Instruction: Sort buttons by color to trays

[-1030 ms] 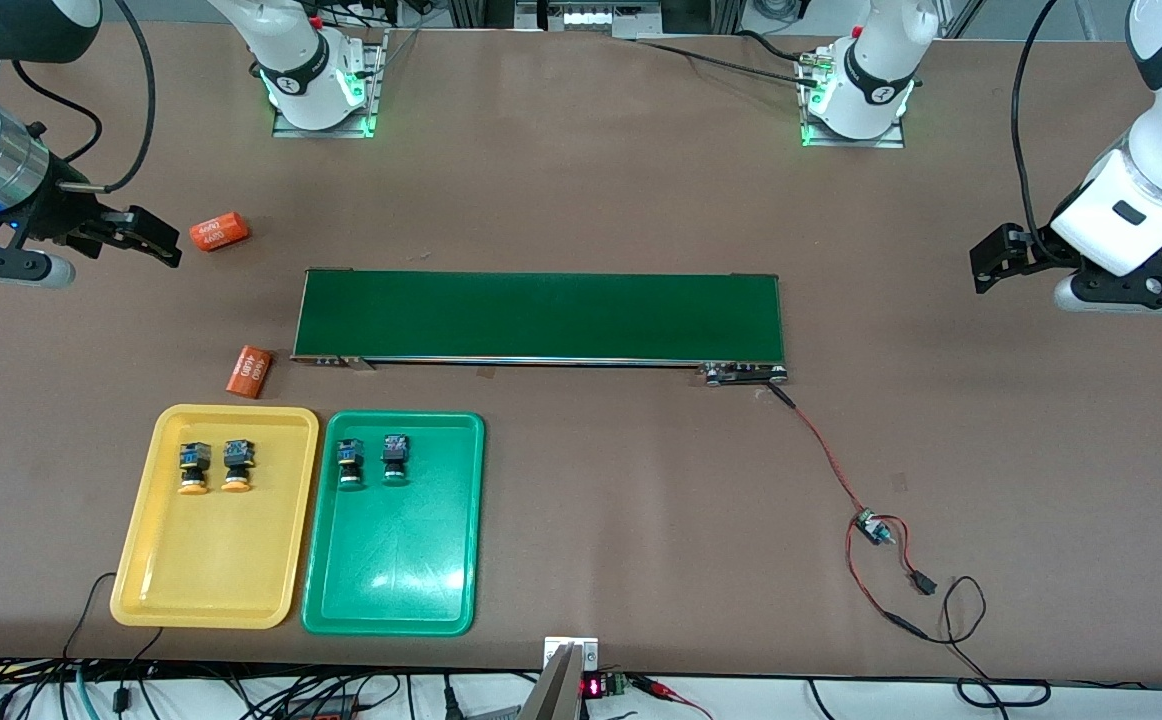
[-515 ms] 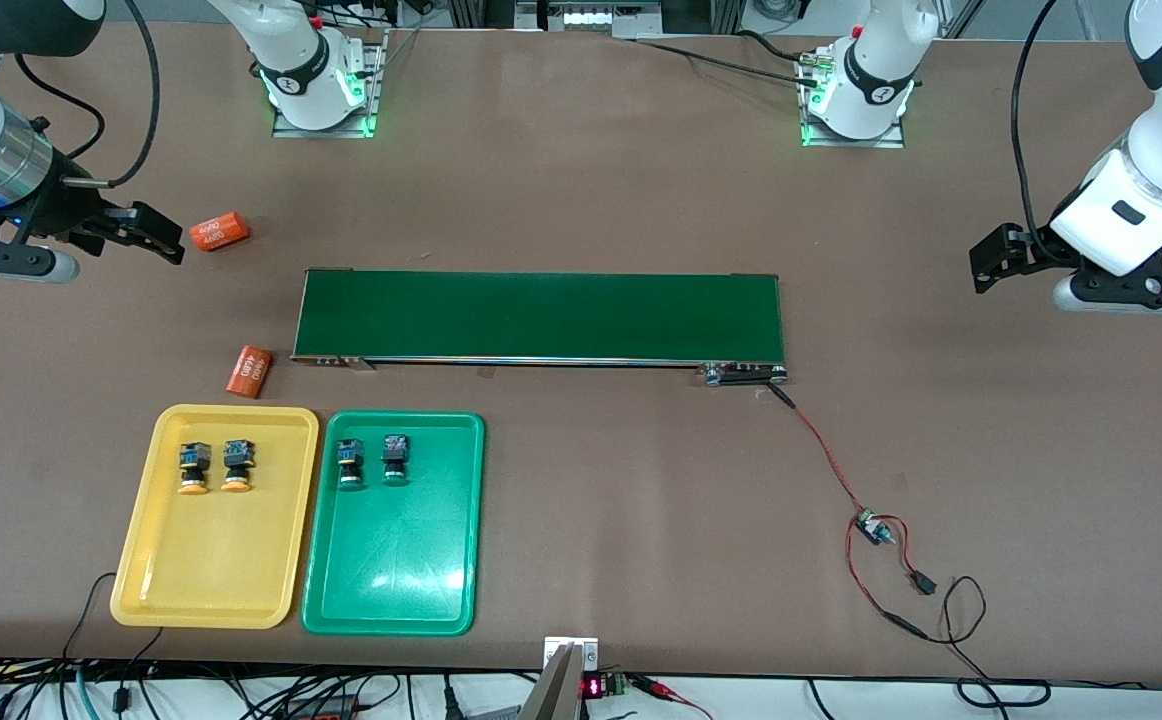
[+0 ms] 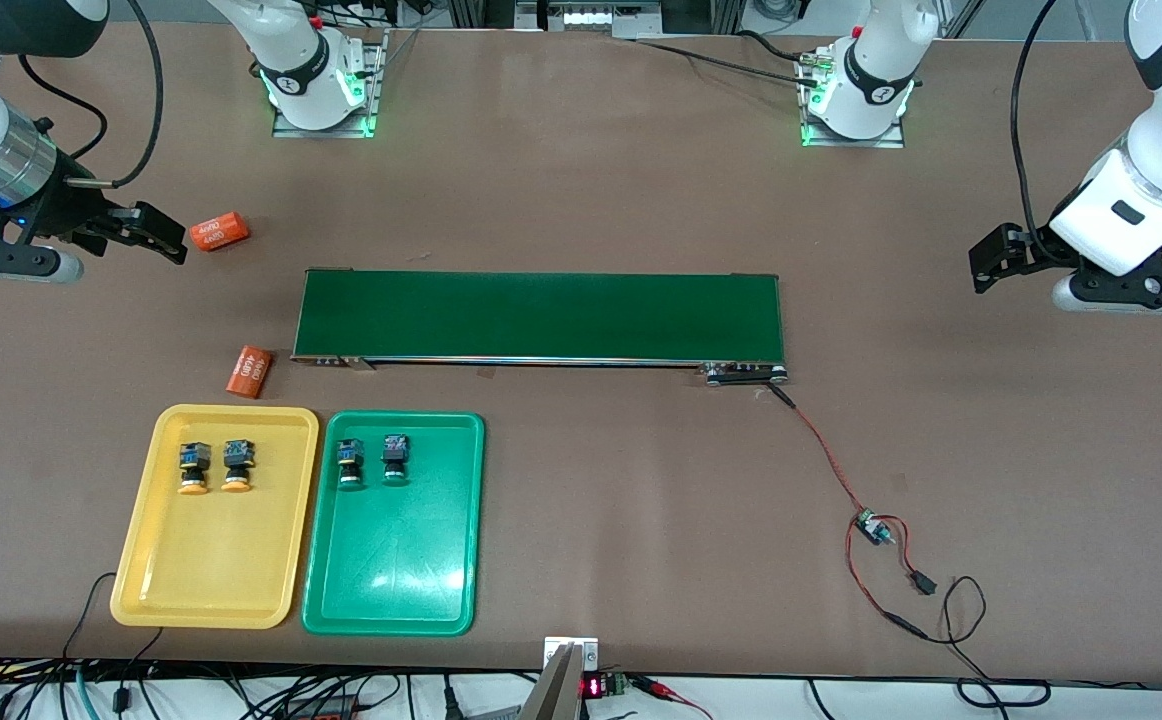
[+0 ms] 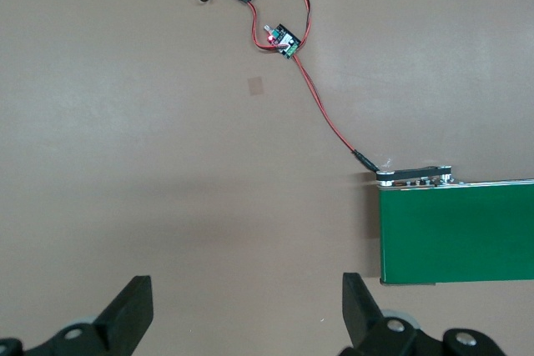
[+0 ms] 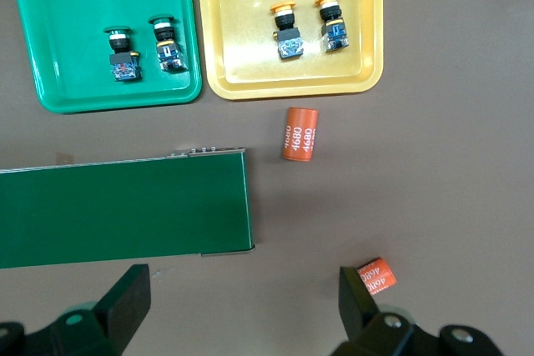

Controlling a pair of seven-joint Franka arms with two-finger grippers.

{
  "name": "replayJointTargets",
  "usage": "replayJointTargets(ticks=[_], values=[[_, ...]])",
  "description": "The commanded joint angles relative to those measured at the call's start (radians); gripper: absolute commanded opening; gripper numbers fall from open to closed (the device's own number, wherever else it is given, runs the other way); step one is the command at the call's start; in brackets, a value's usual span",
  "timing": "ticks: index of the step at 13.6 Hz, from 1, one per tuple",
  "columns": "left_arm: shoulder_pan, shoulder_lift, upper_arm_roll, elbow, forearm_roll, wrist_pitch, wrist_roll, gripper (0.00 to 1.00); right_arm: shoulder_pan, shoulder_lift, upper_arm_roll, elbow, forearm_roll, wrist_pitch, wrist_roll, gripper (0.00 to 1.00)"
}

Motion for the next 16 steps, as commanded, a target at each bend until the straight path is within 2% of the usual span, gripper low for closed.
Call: replayJointTargets(ticks=[1,6,16], values=[[0.000,0.006,-0.004,0.025,0.012,-0.022,0.009,1.00,-0.001,0.000,-0.004,0.003,0.016,-0.008,-0.001,1.00],[0.000,0.008,-0.005,0.025,0.014,-0.017,0.003,1.00,0.053,0.001,-0.087,0.017,0.016,-0.009,-0.020,1.00],[-0.001,0.006,-0.007,0.026,0.014,-0.020,0.000,1.00,0.065,0.006,-0.093,0.017,0.011,-0.041,-0.015,1.00]])
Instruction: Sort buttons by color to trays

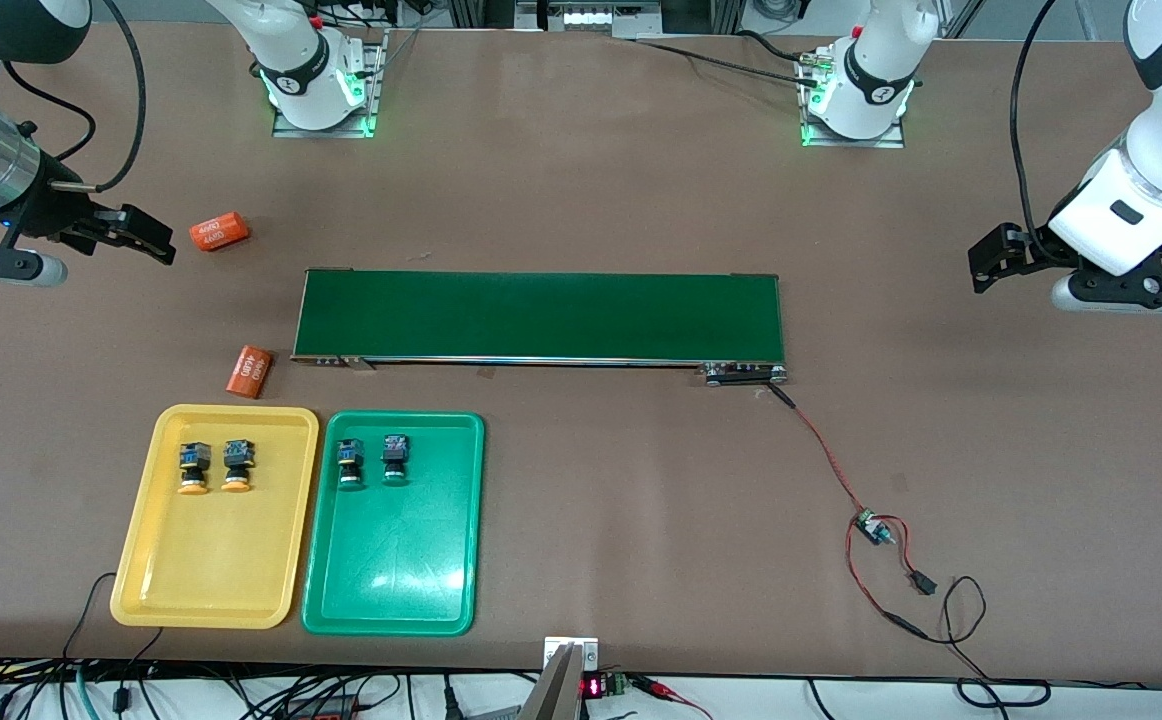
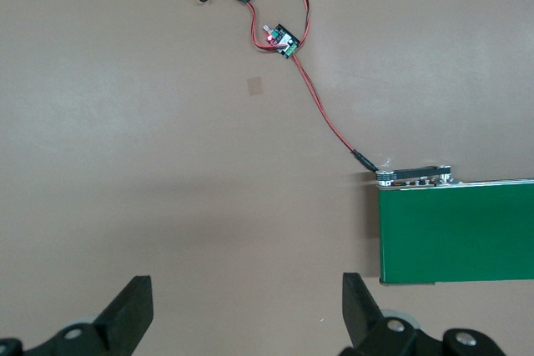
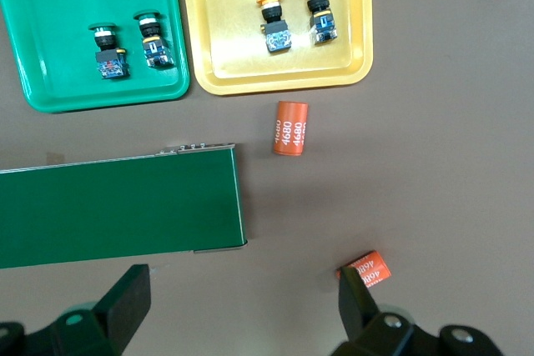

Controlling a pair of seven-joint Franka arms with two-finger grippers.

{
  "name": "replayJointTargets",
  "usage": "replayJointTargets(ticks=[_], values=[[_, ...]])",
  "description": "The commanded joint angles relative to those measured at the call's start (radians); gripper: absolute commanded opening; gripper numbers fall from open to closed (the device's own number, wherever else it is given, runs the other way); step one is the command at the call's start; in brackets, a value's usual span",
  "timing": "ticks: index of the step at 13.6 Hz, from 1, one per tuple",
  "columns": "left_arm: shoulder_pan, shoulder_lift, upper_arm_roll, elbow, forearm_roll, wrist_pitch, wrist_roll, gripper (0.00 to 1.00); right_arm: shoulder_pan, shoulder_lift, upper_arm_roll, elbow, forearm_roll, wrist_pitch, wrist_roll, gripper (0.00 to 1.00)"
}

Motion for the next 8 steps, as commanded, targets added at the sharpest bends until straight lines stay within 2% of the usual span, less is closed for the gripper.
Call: replayJointTargets(ticks=[1,2,4,8], values=[[-0.001,0.006,-0.006,0.026,0.014,-0.022,0.000,1.00,0.017,-0.001,-0.018,0.012,0.011,-0.022,-0.011,1.00],[-0.001,0.006,-0.006,0.026,0.012,-0.022,0.000,1.00,0.030,-0.001,-0.028,0.012,0.013,-0.022,-0.009,1.00],[0.001,0.006,-0.001,0.025,0.008,-0.023,0.000,1.00,0.089,-0.001,-0.092,0.012,0.013,-0.023,-0.004,1.00],[-0.001,0.008,-0.007,0.026,0.014,-0.021,0.003,1.00,0.089,0.005,-0.093,0.012,0.023,-0.008,0.006,1.00]])
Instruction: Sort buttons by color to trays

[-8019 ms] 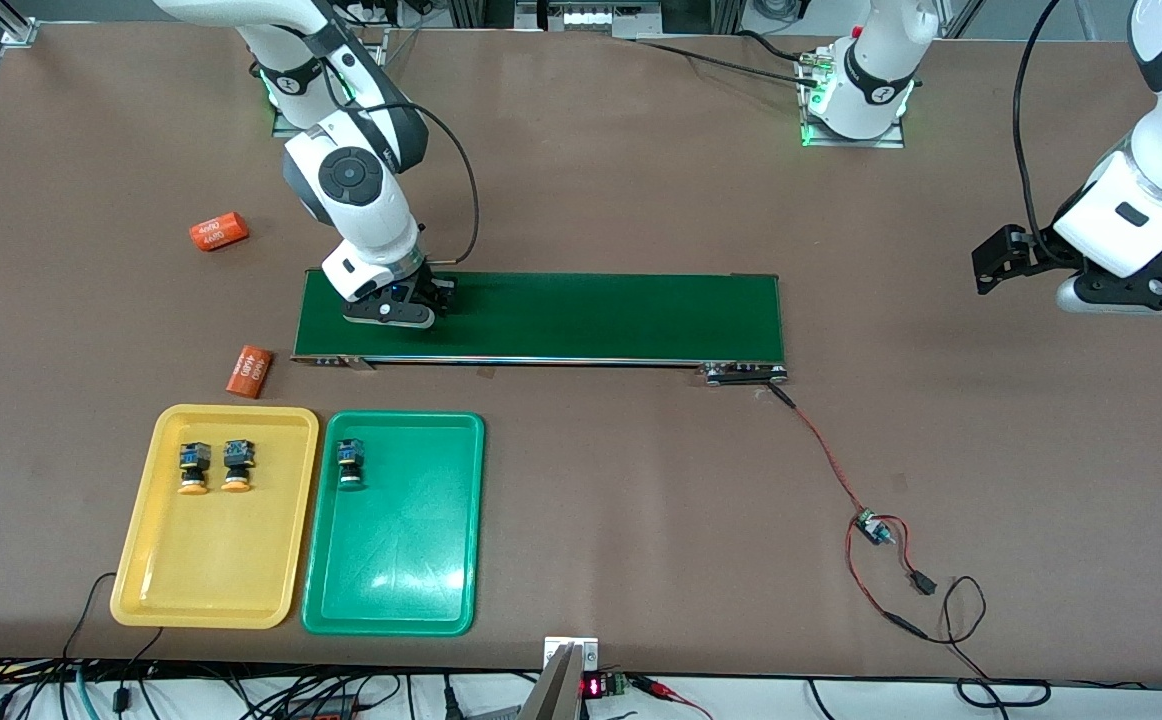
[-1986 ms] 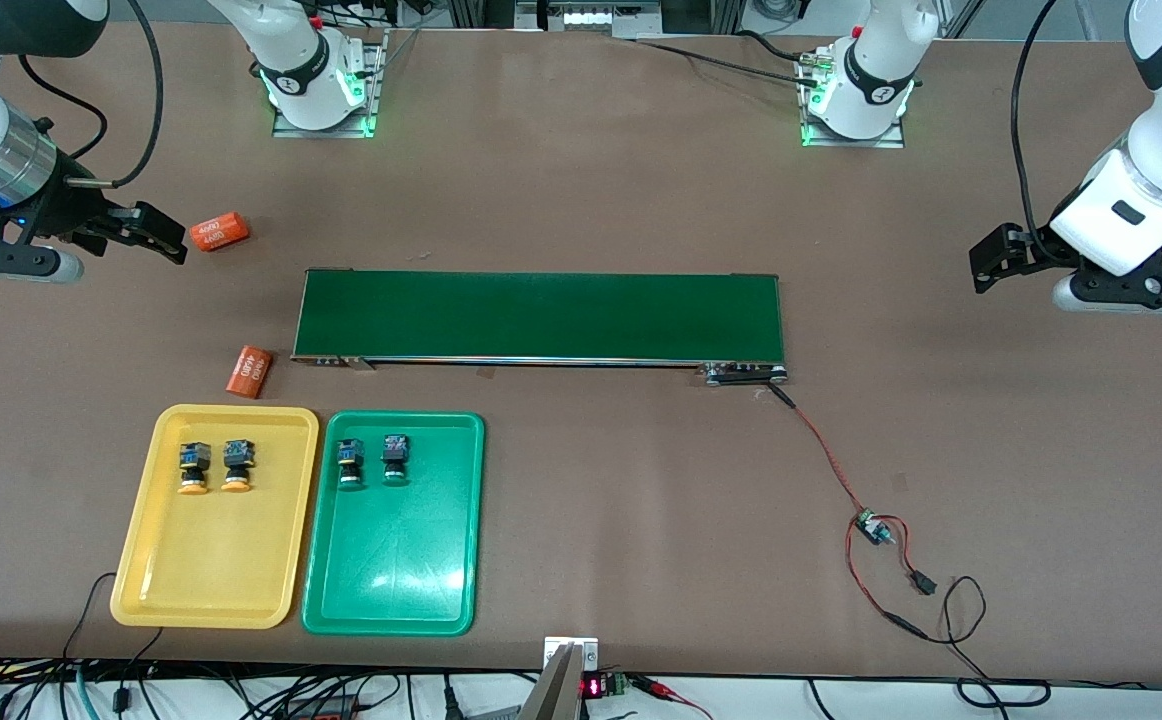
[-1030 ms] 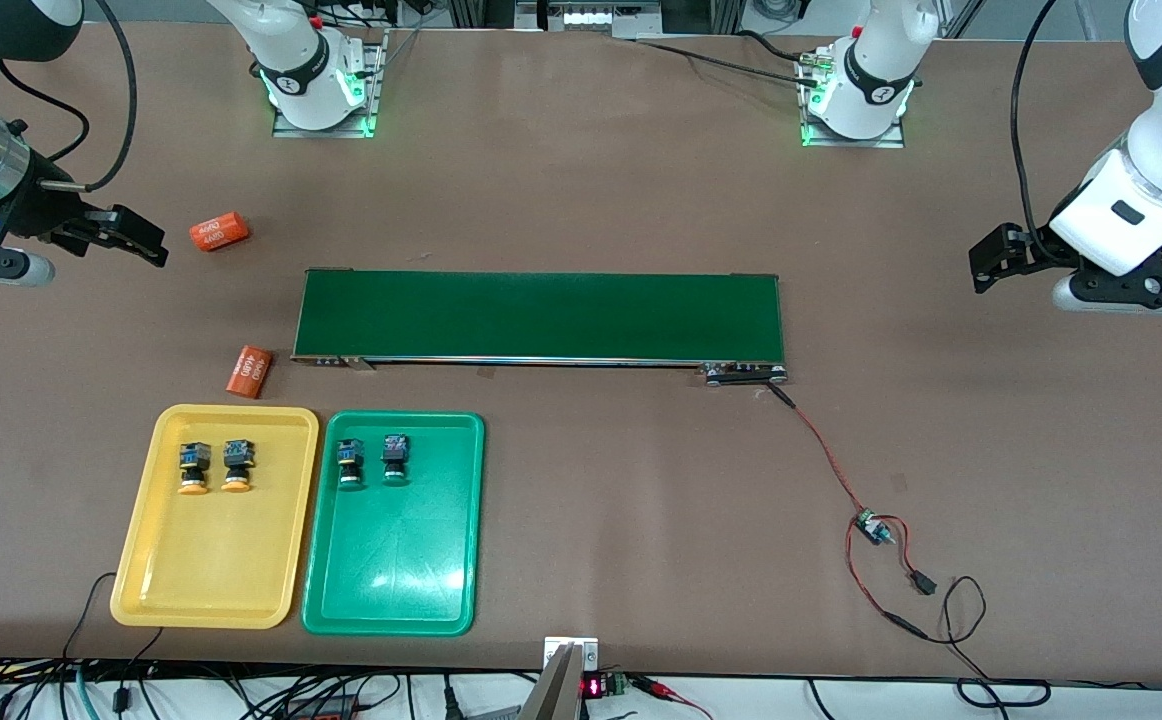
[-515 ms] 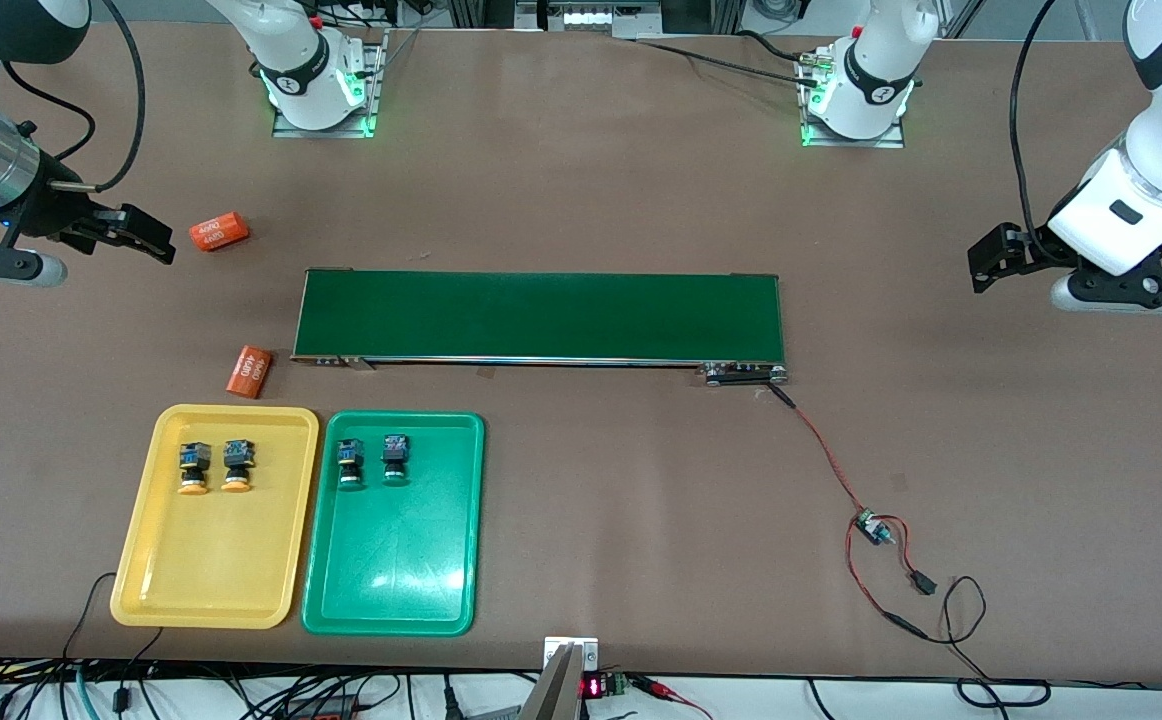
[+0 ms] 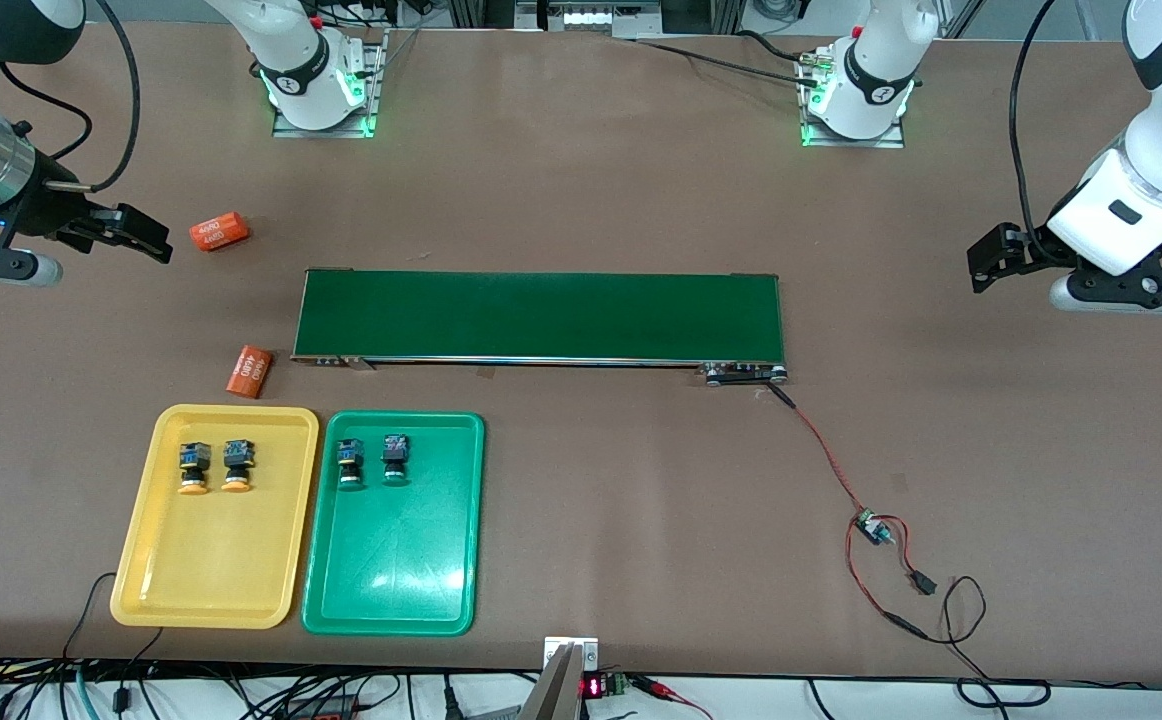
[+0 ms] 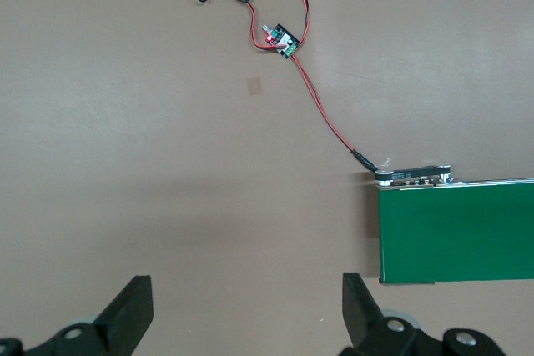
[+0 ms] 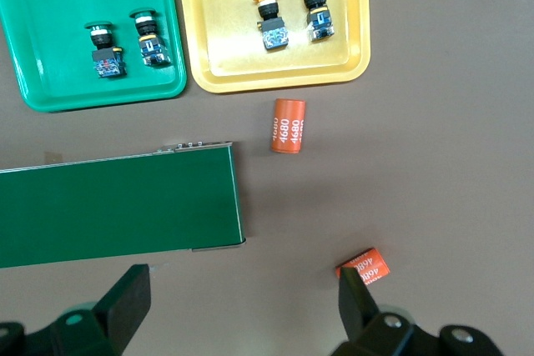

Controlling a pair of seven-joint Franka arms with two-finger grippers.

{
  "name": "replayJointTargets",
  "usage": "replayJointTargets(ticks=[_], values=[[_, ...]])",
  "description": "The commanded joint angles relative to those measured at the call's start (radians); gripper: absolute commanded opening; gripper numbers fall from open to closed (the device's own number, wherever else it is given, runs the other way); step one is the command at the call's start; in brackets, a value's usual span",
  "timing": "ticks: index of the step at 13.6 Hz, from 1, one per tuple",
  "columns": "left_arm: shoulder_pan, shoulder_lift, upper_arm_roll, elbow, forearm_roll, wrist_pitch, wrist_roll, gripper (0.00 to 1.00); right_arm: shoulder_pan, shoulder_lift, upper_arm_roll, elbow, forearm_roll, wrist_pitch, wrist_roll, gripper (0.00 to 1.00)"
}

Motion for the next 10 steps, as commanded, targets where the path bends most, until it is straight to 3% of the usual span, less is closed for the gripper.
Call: replayJointTargets(ticks=[1,10], values=[[-0.002,0.008,-0.006,0.026,0.014,-0.022,0.004,1.00,0.014,0.005,-0.011,0.012,0.025,-0.002,0.008,1.00],[-0.001,0.005,-0.002,0.026,0.011,-0.022,0.004,1.00,0.015,0.012,-0.004,0.012,0.060,0.030,0.009,1.00]])
